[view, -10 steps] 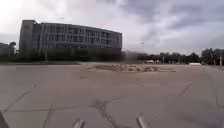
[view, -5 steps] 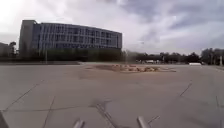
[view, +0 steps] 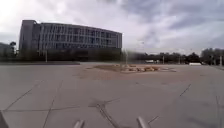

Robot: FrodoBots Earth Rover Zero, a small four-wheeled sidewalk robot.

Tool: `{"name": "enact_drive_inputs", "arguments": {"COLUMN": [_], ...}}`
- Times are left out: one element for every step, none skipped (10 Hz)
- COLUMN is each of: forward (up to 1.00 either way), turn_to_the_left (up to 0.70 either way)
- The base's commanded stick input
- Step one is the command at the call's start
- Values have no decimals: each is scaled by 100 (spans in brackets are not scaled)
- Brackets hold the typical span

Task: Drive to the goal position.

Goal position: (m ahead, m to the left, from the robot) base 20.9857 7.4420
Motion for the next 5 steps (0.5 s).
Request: {"name": "enact_drive_inputs", "arguments": {"forward": [0, 0, 0, 0, 0], "turn_to_the_left": [45, 45, 45, 45, 45]}}
